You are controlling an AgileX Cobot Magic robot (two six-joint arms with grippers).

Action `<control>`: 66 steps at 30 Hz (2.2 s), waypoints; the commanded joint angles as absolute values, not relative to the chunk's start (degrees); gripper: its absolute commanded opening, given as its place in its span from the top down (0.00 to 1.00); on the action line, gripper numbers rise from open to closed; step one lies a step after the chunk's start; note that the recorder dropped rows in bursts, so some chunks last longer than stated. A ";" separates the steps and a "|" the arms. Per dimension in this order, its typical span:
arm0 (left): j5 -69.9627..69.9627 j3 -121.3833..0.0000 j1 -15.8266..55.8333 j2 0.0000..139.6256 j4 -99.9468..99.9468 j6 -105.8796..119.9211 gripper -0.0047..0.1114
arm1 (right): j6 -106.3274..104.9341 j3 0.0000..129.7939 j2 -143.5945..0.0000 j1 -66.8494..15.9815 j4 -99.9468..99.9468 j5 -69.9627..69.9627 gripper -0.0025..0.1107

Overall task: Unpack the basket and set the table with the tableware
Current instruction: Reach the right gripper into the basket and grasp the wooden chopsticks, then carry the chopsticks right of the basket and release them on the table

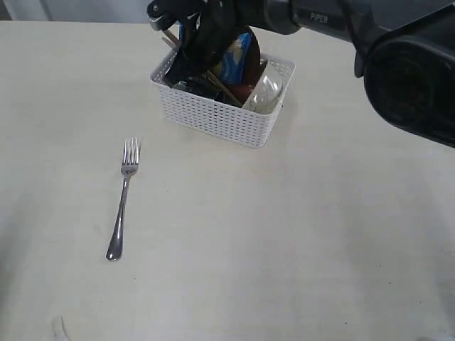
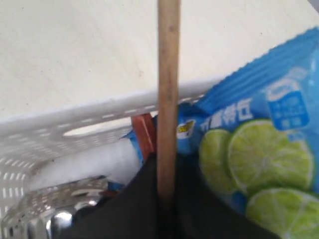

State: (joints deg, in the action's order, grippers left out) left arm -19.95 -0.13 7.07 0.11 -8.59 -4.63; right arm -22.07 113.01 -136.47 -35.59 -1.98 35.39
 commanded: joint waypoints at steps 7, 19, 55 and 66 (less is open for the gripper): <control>-19.92 0.00 7.36 0.00 -8.76 -4.76 0.96 | -20.82 112.63 -131.58 -35.41 -3.82 38.85 0.98; -19.92 0.00 7.36 0.00 -8.76 -4.76 0.96 | -20.82 112.63 -126.46 -35.41 -4.39 41.40 0.98; -19.92 0.00 7.36 0.00 -8.38 -4.76 0.96 | 1.73 78.41 -112.86 -7.99 -6.16 46.35 0.98; -19.92 0.00 7.36 0.00 -8.49 -4.76 0.96 | 5.88 77.21 -118.82 -7.61 -2.88 43.94 0.98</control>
State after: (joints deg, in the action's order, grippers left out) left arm -19.95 -0.13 7.07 0.11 -8.59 -4.63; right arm 3.60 77.24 -118.18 -7.90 -5.69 44.99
